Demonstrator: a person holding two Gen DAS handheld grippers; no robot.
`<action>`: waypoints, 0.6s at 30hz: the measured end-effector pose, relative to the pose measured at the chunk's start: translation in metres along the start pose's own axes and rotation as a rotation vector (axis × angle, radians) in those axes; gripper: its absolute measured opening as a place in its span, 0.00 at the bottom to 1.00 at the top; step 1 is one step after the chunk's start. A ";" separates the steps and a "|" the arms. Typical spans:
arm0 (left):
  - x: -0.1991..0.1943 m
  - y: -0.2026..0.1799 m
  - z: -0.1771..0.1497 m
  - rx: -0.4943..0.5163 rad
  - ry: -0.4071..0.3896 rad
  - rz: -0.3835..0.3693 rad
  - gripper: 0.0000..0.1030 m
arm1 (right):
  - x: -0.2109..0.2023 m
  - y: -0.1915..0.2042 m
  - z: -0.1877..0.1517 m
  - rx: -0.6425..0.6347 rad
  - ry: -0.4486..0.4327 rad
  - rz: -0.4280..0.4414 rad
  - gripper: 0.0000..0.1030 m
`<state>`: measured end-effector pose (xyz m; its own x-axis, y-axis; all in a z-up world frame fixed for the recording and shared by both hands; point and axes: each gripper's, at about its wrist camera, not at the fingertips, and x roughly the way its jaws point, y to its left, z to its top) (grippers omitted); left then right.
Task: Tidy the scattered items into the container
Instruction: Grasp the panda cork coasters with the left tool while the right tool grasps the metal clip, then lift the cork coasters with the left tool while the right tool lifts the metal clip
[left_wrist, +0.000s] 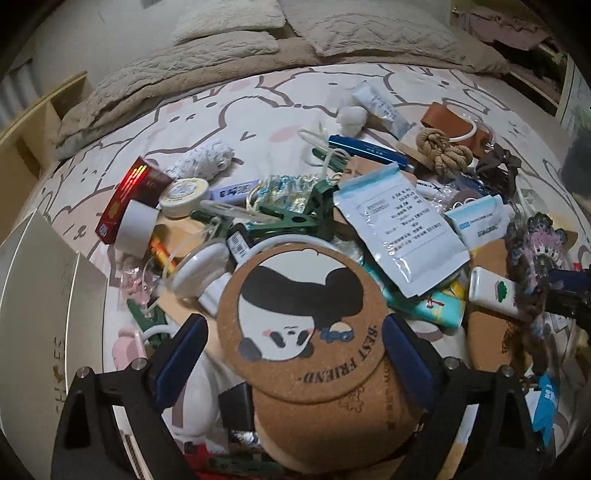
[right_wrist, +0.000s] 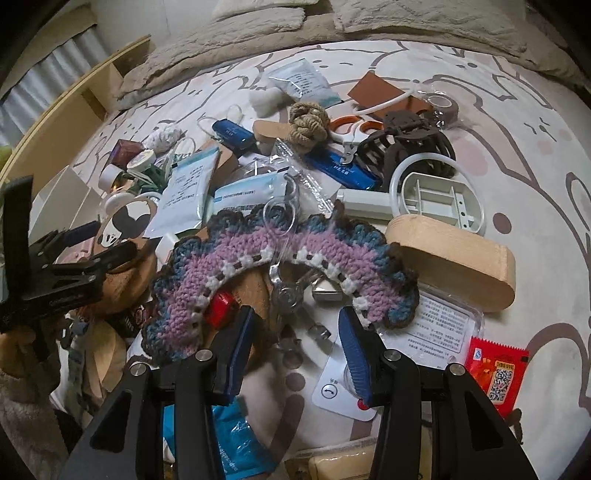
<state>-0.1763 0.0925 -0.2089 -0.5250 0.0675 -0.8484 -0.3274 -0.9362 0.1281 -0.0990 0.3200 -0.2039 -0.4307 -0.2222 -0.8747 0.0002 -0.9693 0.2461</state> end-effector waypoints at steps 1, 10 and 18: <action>0.002 -0.001 0.001 0.001 0.002 0.003 0.96 | 0.001 0.001 0.000 -0.003 0.002 -0.002 0.46; 0.016 -0.009 0.000 0.015 0.037 -0.002 0.99 | 0.002 0.003 0.000 0.000 0.003 -0.010 0.46; 0.018 -0.010 0.000 0.007 0.031 -0.011 0.99 | 0.007 0.006 0.004 0.003 -0.015 -0.027 0.46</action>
<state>-0.1823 0.1033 -0.2253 -0.4965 0.0669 -0.8654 -0.3387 -0.9329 0.1222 -0.1060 0.3133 -0.2067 -0.4437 -0.1947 -0.8748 -0.0143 -0.9745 0.2241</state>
